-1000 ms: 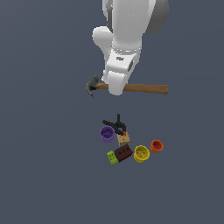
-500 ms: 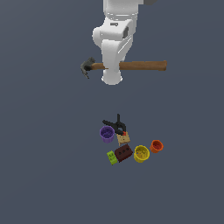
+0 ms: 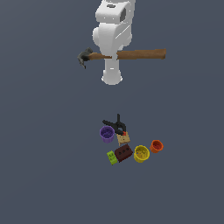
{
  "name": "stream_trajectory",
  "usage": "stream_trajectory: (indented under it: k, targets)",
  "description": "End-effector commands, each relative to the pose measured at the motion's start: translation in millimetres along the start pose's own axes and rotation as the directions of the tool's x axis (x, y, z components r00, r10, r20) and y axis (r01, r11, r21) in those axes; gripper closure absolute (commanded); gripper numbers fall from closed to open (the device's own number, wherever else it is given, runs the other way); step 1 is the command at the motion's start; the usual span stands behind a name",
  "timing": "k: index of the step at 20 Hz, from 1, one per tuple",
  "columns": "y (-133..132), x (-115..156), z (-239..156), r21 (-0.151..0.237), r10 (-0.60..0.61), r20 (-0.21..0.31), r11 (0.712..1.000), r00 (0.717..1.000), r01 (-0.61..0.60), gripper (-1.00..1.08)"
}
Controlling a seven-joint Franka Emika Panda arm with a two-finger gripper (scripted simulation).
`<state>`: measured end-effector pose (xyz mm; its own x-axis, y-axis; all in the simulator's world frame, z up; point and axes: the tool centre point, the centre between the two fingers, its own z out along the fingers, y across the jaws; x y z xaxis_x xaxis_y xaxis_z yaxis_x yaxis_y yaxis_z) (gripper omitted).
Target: Pick up a designated object from a clutter of objects.
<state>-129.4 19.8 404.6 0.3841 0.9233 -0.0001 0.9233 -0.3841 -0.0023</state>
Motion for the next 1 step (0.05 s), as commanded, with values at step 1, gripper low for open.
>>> stream_trajectory:
  k: [1]
  targets:
    - [-0.3,-0.7,-3.1,-0.002,0.0,0.0,1.0,1.0,0.0,1.08]
